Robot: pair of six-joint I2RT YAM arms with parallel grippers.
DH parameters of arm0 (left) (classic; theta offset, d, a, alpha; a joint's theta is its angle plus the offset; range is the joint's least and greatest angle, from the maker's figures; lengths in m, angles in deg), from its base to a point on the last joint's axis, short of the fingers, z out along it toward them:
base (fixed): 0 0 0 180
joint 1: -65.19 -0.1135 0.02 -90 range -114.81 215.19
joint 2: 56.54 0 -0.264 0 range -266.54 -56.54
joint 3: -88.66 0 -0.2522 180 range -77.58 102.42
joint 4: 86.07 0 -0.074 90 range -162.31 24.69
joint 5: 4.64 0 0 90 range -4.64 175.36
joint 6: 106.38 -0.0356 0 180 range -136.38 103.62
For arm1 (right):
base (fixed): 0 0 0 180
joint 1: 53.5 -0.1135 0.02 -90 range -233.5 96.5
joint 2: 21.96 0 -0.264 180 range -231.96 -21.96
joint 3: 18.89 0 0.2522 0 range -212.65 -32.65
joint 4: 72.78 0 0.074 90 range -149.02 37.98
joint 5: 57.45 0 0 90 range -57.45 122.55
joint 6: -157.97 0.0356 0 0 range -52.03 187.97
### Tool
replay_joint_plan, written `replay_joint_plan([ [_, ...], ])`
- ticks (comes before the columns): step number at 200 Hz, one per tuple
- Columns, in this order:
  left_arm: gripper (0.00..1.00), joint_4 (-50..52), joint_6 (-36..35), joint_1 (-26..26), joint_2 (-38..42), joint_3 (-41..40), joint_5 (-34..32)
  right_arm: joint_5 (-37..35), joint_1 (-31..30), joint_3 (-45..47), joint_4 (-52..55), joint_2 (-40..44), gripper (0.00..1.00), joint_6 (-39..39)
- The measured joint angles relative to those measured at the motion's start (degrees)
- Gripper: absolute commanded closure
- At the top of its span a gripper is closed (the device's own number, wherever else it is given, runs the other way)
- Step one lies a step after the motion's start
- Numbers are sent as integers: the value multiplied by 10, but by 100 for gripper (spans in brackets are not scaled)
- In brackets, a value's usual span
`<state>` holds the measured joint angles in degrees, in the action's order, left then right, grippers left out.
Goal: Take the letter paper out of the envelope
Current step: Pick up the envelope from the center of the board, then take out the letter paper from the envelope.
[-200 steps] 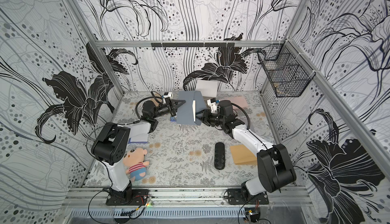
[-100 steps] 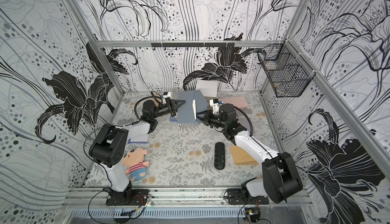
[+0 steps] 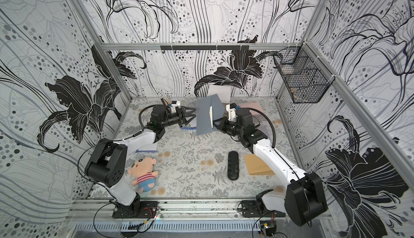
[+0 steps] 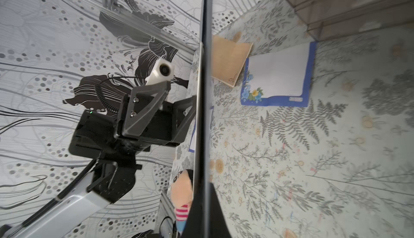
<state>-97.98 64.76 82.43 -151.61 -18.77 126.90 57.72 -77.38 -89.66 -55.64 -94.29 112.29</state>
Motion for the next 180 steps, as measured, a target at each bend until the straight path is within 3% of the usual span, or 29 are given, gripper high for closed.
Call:
replay_joint_plan([
  [29,38,233,-108,11,28,107,-67,-84,-2,-45,76,25,100,-140],
  [62,36,366,-174,57,22,249,-102,-167,-16,-65,101,30,100,-264],
  [110,35,484,-217,131,-23,371,-146,-256,-58,-82,112,28,100,-369],
  [180,37,560,-229,168,-41,396,-195,-287,-98,-93,108,10,100,-419],
])
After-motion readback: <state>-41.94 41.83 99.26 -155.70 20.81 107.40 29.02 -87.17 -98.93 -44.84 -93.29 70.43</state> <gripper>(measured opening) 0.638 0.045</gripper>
